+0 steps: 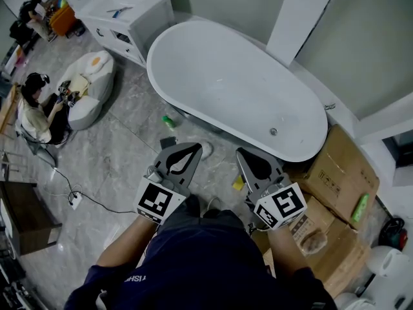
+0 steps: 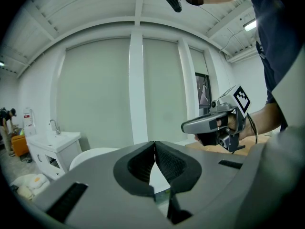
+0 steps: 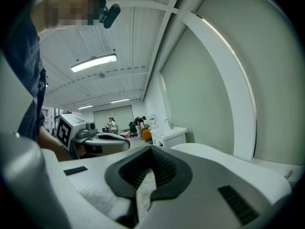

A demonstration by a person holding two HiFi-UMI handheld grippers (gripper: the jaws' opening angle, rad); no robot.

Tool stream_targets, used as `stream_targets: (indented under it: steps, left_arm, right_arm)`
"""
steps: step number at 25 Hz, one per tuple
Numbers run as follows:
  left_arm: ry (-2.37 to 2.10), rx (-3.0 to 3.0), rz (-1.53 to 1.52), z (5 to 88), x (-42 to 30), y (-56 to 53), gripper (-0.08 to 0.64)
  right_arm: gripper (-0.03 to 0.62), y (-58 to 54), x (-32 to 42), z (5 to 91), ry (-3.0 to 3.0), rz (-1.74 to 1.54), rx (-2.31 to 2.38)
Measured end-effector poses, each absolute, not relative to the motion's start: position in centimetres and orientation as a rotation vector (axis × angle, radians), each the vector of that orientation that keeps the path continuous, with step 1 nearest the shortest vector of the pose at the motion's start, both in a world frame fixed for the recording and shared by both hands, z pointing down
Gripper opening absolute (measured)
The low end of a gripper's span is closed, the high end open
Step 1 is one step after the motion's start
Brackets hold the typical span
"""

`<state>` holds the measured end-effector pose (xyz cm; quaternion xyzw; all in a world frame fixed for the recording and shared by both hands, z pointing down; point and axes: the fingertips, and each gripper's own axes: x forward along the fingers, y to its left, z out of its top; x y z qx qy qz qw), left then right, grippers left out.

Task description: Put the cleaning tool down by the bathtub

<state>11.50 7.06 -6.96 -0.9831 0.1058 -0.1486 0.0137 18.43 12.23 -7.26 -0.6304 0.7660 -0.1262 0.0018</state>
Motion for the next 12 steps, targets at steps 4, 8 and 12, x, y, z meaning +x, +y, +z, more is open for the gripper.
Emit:
stream_targets:
  steps: [4,8,12]
  left_arm:
    - [0.326,-3.068,-0.462,-6.6,11.5,6.7,0.031]
    - [0.32,-3.074,-0.46,-6.6,11.6,6.3,0.031]
    - [0.319,-3.078,-0.457,-6.7,11.6,5.4,0.031]
  right_arm:
    - [0.003,11.9,18.4,-6.9,2.413,-0.404,-1.982]
    - [0.003,11.5,18.4,-6.8,2.42,-0.413,-1.987]
    - [0.003,10.7,18.3,-7.0,2.421,-0.41,-1.986]
